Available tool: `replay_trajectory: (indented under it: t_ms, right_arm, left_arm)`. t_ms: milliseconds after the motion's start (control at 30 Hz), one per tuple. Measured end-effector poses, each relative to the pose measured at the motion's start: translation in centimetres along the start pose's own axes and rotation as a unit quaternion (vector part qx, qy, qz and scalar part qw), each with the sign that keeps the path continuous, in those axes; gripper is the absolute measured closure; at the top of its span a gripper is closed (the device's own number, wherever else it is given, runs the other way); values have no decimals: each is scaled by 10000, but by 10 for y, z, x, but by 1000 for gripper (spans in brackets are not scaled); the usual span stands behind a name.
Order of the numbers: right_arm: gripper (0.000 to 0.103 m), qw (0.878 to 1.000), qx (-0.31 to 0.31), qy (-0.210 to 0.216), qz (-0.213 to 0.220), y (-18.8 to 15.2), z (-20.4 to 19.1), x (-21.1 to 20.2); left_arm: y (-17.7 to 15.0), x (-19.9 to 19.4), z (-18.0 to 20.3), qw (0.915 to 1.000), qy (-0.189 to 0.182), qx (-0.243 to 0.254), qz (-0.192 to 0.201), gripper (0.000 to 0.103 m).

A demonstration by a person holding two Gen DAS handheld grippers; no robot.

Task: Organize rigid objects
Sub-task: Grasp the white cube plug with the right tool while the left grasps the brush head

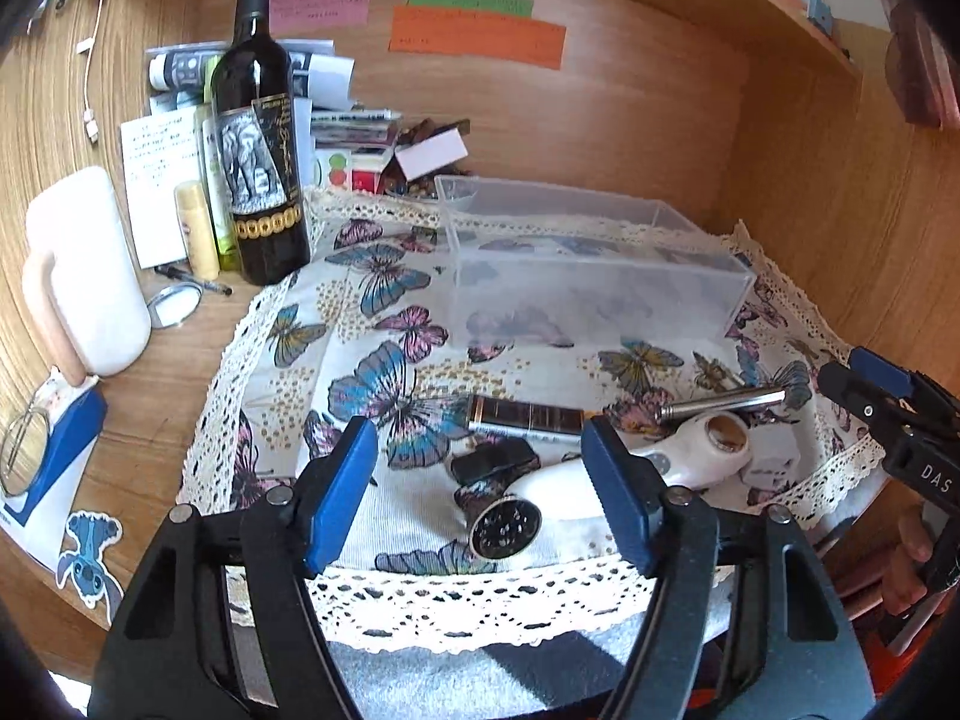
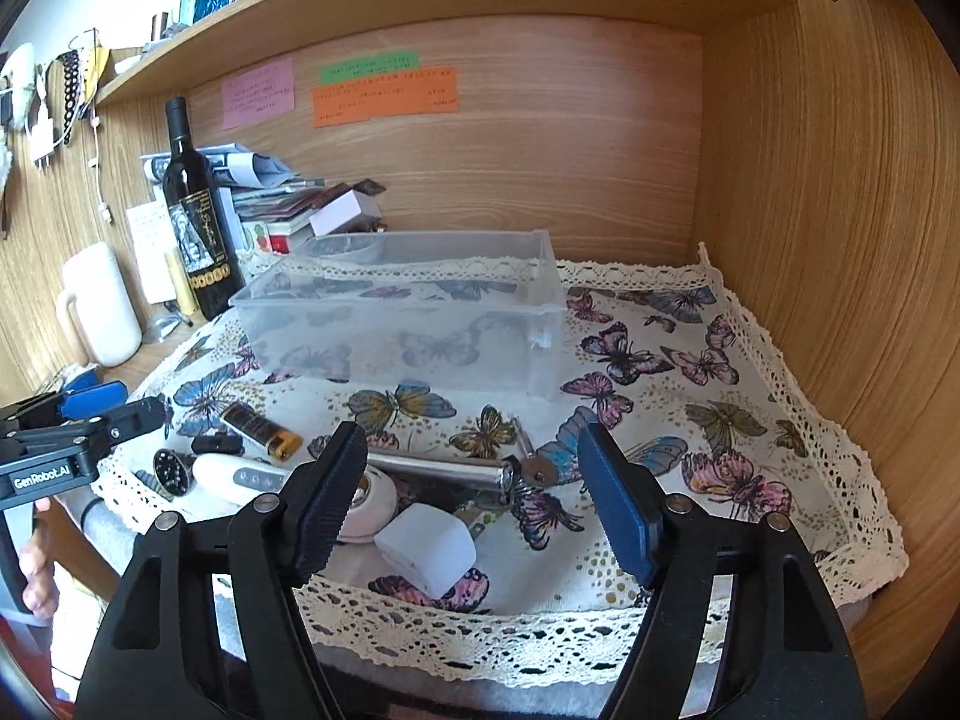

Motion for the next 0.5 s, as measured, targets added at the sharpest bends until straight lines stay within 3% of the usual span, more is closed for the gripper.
replay_trajectory:
  t_ms: [233, 467, 500]
  right_arm:
    - [33, 9991, 35, 109, -419, -18, -2, 17]
    - [33, 9966, 82, 285, -763, -26, -7, 35]
    - [35, 9964, 90, 281, -790, -27, -7, 38]
  left_arm:
    - [-22, 23, 0, 9991, -47, -55, -430, 33]
    - [-23, 36, 2, 9987, -107, -140, -482, 48]
    - [-23, 37, 2, 9987, -108, -145, -484, 54]
Point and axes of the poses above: each gripper's, at about its wrist camera, not at the fingertips, and x roughly the way its jaws point, z to its right, y to its top, the point moved 3 cm from there along x, roughly the way its jaws point, and after that the axes turned 10 degrees about -z, right-handed, at the moved point
